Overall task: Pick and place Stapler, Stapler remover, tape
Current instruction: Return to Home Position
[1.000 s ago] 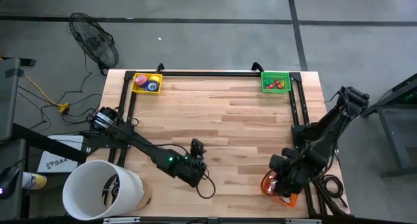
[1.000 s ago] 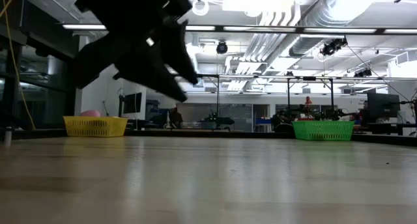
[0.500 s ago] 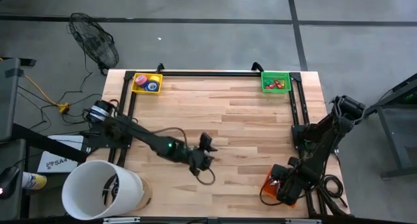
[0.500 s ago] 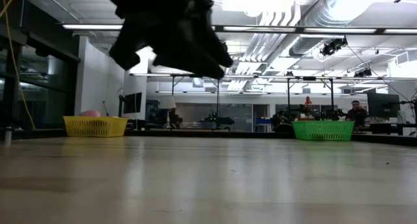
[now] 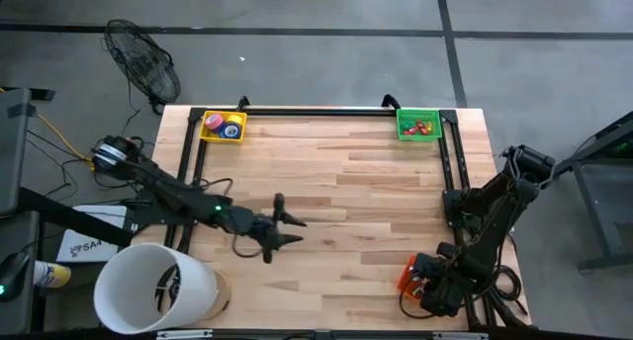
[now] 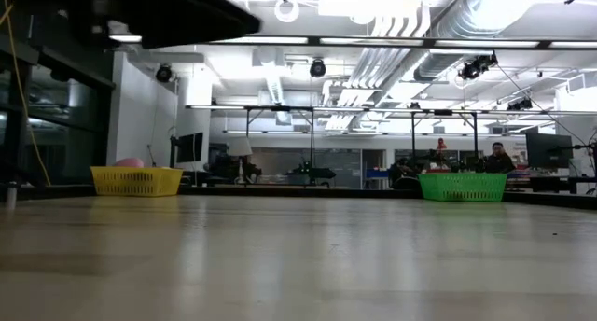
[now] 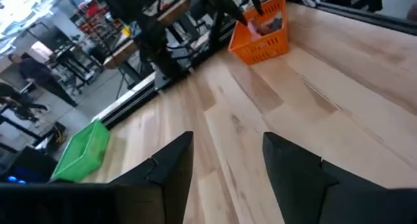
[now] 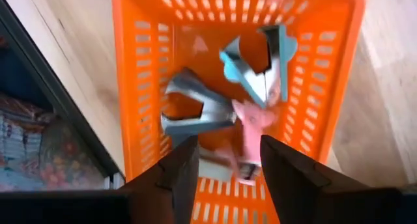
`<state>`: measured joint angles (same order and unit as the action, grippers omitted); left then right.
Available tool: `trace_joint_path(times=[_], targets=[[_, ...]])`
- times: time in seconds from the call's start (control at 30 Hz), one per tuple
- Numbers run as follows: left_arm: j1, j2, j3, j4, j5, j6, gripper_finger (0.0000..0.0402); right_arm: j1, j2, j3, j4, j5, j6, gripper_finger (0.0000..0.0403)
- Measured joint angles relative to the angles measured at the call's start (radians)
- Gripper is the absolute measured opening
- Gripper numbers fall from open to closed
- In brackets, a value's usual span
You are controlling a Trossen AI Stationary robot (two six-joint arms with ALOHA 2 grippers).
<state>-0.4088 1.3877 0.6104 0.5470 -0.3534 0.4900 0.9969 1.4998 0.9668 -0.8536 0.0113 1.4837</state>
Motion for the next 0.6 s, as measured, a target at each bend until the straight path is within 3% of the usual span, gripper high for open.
trace_joint_path(times=[0.2,0.33,0.43,0.6], targets=[[0.002,-0.116,-0.119,0.030,-0.017,-0.024,0.0178,0.005,-0.006,0.000,-0.003,0.054,-0.014,0.0156],[0.000,-0.193,-0.171,0.037,-0.064,-0.041,0.0178,0.028,-0.042,0.000,-0.031,0.171,-0.025,0.0157],[-0.010,-0.250,-0.204,0.034,-0.098,-0.042,0.0178,0.055,-0.101,0.001,-0.066,0.315,-0.021,0.0157],[-0.012,-0.320,-0.259,0.020,-0.151,-0.041,0.0178,0.149,-0.208,0.001,-0.128,0.650,-0.027,0.0156]])
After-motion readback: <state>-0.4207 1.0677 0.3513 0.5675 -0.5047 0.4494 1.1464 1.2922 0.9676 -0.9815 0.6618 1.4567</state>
